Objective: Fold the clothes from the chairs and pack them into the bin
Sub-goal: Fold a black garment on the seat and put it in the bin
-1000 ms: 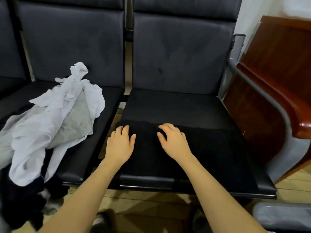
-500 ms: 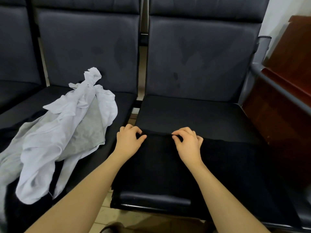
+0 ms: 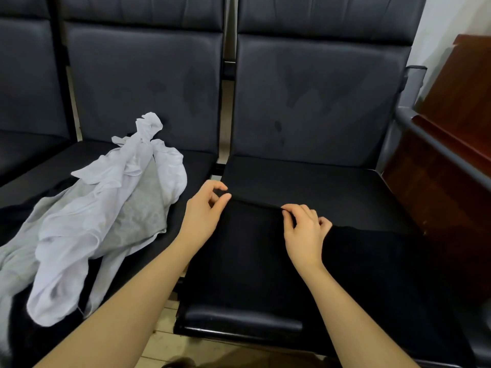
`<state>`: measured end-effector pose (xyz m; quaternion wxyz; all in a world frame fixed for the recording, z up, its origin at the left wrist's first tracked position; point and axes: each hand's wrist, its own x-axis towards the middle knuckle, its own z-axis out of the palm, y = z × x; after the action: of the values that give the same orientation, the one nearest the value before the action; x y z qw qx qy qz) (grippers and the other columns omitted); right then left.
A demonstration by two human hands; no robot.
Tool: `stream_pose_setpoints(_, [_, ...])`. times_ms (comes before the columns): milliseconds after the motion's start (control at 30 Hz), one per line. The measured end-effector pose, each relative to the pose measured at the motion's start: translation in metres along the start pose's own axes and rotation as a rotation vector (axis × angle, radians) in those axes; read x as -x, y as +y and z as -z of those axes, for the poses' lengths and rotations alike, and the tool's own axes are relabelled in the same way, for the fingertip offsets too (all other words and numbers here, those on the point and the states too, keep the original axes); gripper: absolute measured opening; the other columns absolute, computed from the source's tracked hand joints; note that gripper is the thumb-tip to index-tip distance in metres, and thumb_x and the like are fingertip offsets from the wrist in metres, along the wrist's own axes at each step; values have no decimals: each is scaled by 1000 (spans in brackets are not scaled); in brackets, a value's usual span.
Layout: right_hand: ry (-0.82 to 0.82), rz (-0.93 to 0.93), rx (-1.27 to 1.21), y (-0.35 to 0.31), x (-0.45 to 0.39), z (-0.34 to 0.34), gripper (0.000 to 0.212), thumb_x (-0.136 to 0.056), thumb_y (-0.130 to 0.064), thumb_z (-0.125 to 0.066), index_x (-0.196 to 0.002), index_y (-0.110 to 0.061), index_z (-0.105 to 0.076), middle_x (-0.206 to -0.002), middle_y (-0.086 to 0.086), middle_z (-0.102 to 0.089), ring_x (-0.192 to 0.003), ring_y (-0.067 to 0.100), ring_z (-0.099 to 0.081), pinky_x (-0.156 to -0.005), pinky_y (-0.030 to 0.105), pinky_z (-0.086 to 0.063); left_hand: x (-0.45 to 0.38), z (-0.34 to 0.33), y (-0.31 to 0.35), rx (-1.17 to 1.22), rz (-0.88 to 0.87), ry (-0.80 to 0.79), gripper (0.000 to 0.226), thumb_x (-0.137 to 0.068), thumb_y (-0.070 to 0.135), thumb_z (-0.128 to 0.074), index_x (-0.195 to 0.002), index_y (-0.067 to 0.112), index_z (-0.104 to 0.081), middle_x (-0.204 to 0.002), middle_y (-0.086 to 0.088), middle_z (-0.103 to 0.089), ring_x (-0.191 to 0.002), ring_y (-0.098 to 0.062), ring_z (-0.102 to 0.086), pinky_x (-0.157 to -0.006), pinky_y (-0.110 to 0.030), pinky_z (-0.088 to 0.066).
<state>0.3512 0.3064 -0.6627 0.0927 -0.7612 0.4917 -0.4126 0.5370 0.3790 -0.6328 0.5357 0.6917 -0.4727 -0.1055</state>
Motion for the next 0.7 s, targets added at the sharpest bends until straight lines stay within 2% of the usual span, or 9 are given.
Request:
stream_pose_setpoints(167, [-94,57,100,6,-3,1,16,-93,-20,-57,-104,-24,-68,-94,-11,-61,-88,11,-52,-88,28,-18,-12,1,-14,-311,-75,59,12,-94,24,-54,-98,13,-56,-63,8,-49,-61,-13,-51,-63,-32,-46])
stream_pose_setpoints(267, [-241,57,113,11,-2,2,24,-94,-23,-56,-117,-21,-64,-110,-6,-58,-103,14,-53,-96,30,-25,-7,-3,-34,-622,-39,-42,20,-95,25,-52,-103,7,-55,-91,-4,-57,-80,-28,-58,-69,-36,-41])
stream_pose_setpoints(333, [-240,90,102,11,-2,6,26,-93,-22,-57,-118,-18,-64,-113,-2,-58,-105,17,-54,-95,33,-32,-2,-5,-38,-741,-67,-32,18,-92,20,-57,-101,4,-58,-99,-13,-57,-85,-34,-57,-71,-38,-39])
stream_pose_setpoints(433, [-232,133,124,12,1,13,24,-93,-20,-57,-115,-15,-65,-109,-1,-60,-100,19,-57,-87,33,-39,9,-15,-17,-663,-368,19,20,-88,21,-55,-96,6,-66,-99,-10,-63,-90,-33,-61,-71,-40,-48])
stream_pose_setpoints(500, [-256,158,156,15,5,19,24,-93,-20,-57,-114,-15,-66,-107,-1,-62,-97,21,-60,-83,34,-44,24,-28,-3,-639,-490,-168,38,-90,34,-43,-110,11,-66,-117,-8,-63,-112,-30,-57,-87,-41,-47])
stream_pose_setpoints(533, [-276,170,179,17,7,22,24,-93,-22,-57,-115,-15,-66,-109,-1,-62,-99,22,-60,-83,35,-45,33,-35,1,-678,-464,-289,44,-94,39,-37,-124,14,-59,-133,-7,-54,-127,-27,-47,-99,-42,-39])
stream_pose_setpoints(600, [-384,157,244,23,11,30,32,-96,-29,-51,-125,-19,-61,-127,-2,-58,-116,22,-55,-96,37,-42,43,-41,-8,-807,-247,-458,56,-98,50,-25,-147,24,-29,-156,-1,-21,-144,-22,-15,-115,-40,-13])
stream_pose_setpoints(633, [-480,119,282,28,13,34,39,-98,-36,-44,-134,-23,-52,-141,-4,-47,-131,20,-43,-108,38,-33,43,-37,-14,-843,-109,-488,60,-96,56,-20,-150,30,-17,-159,2,-8,-146,-21,-5,-116,-40,-6])
stream_pose_setpoints(700, [-664,25,353,38,13,42,50,-99,-50,-28,-147,-34,-29,-157,-11,-18,-146,13,-12,-118,40,-5,36,-25,-24,-783,160,-485,65,-92,65,-18,-150,38,-6,-159,3,4,-146,-24,-4,-117,-42,-9])
